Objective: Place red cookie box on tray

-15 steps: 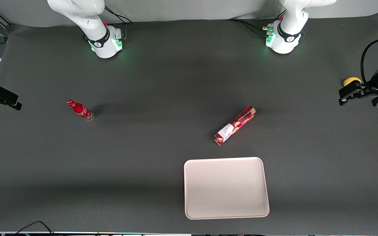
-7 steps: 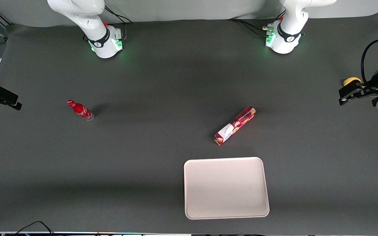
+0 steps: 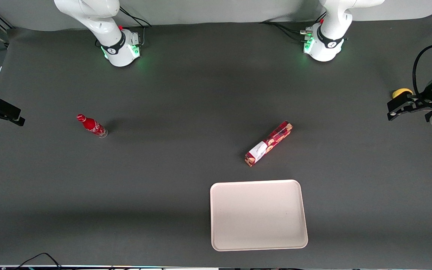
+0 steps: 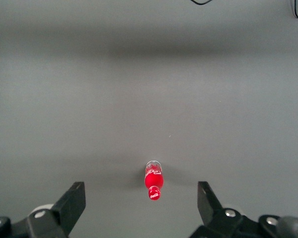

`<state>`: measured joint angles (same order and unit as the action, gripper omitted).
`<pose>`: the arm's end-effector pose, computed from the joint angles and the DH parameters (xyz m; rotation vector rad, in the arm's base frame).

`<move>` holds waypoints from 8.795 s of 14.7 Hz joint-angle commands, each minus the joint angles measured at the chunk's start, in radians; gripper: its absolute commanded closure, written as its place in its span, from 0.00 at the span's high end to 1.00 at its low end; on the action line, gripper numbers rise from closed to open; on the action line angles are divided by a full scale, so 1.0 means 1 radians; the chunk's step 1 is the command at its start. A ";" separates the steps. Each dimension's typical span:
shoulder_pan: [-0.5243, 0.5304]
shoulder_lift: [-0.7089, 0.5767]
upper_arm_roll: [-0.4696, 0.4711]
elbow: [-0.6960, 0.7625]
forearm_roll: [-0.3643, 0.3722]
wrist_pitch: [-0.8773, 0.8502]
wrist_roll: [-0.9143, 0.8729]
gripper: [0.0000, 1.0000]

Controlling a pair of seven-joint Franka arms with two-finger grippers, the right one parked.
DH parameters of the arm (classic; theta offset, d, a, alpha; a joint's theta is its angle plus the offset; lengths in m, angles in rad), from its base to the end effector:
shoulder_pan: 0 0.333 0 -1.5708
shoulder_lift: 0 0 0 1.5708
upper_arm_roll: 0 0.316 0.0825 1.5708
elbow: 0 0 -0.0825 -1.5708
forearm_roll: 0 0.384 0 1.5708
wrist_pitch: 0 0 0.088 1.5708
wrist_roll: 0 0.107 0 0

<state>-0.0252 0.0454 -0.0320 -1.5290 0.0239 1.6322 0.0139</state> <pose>0.5743 -0.0300 0.6243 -3.1171 0.1120 -0.0909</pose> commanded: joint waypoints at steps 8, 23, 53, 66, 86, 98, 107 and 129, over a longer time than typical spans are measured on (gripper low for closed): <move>-0.010 0.001 0.004 0.017 0.004 -0.057 0.151 1.00; -0.022 -0.019 -0.265 -0.292 0.007 0.167 0.181 1.00; -0.131 0.425 -0.390 -0.511 0.287 0.850 0.003 1.00; -0.128 0.501 -0.384 -0.502 0.401 0.908 -0.069 0.04; -0.118 0.189 -0.477 0.008 0.148 0.134 -0.054 0.00; -0.110 0.373 -0.410 0.104 0.128 0.268 -0.515 0.00; -0.113 0.668 -0.345 0.233 0.286 0.523 -0.523 0.00; -0.125 0.972 -0.206 0.392 0.300 0.804 -0.522 0.36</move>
<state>-0.1314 0.9975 -0.2597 -1.1707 0.3039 2.4098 -0.4913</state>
